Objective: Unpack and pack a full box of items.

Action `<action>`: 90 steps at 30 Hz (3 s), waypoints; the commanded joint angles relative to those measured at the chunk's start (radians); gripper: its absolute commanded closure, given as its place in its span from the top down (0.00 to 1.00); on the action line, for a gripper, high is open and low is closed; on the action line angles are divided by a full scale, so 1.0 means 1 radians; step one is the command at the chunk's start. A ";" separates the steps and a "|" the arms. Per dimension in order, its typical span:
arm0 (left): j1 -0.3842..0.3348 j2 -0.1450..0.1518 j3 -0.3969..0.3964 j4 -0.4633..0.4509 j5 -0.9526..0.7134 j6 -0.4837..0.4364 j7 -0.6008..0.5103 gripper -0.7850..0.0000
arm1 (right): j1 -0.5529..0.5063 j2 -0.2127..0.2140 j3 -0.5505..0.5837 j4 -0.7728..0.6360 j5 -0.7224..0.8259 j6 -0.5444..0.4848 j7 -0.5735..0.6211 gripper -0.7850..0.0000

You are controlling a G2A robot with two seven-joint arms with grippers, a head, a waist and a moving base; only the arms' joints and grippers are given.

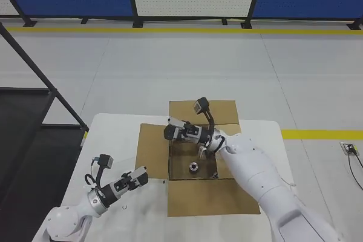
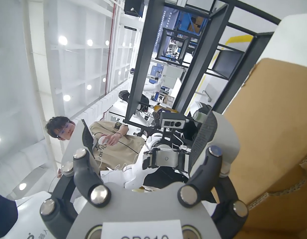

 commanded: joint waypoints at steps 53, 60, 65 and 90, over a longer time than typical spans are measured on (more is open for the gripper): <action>-0.016 0.004 0.022 0.011 0.056 0.055 -0.017 1.00 | -0.237 0.149 0.224 -0.405 -0.110 0.023 -0.090 1.00; -0.016 0.004 0.022 0.011 0.056 0.055 -0.017 1.00 | -0.237 0.149 0.224 -0.405 -0.110 0.023 -0.090 1.00; -0.016 0.004 0.022 0.011 0.056 0.055 -0.017 1.00 | -0.237 0.149 0.224 -0.405 -0.110 0.023 -0.090 1.00; 0.005 0.001 0.021 0.026 0.040 0.077 0.043 1.00 | -0.277 0.178 0.305 -0.518 -0.142 0.071 -0.126 1.00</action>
